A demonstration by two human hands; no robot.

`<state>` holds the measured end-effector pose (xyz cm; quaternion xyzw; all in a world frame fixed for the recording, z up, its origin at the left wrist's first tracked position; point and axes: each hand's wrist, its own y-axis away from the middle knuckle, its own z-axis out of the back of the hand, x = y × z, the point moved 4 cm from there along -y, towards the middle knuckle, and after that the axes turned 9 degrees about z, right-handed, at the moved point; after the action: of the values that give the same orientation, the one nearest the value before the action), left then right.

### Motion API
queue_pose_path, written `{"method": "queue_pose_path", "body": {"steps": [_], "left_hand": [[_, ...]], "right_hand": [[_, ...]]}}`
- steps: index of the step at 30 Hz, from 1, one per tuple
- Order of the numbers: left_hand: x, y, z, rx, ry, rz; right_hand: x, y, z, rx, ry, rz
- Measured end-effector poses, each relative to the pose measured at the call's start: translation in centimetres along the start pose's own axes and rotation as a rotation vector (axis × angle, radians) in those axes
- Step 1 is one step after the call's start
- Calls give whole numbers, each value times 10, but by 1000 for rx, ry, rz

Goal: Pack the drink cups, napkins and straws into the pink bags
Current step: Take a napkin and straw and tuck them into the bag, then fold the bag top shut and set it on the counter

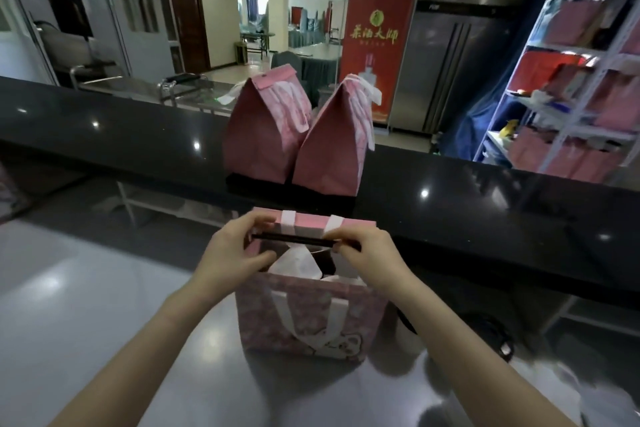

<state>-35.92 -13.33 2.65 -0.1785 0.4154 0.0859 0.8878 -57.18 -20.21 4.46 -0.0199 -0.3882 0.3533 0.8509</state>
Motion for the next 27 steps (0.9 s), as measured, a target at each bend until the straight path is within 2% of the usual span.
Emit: {"method": "queue_pose_path", "body": {"steps": [3, 6, 10, 13, 15, 19, 23, 27], "left_hand": [[24, -11, 0, 238, -38, 51], [36, -15, 1, 389, -68, -27], [51, -18, 9, 404, -242, -23], [55, -19, 9, 413, -317, -28], [56, -21, 7, 404, -321, -29], [49, -25, 0, 320, -323, -83], [38, -28, -7, 323, -303, -142], [32, -41, -13, 248, -339, -190]], "right_hand": [[-2, -9, -22, 25, -31, -46], [-11, -13, -40, 134, -59, -145], [-30, -12, -36, 270, 106, -234], [-41, -11, -30, 388, 274, -228], [-44, -12, -30, 407, 329, -186], [-35, -24, -32, 255, 263, 19], [-30, -36, -20, 38, 490, 220], [-41, -39, -2, -61, 713, 182]]}}
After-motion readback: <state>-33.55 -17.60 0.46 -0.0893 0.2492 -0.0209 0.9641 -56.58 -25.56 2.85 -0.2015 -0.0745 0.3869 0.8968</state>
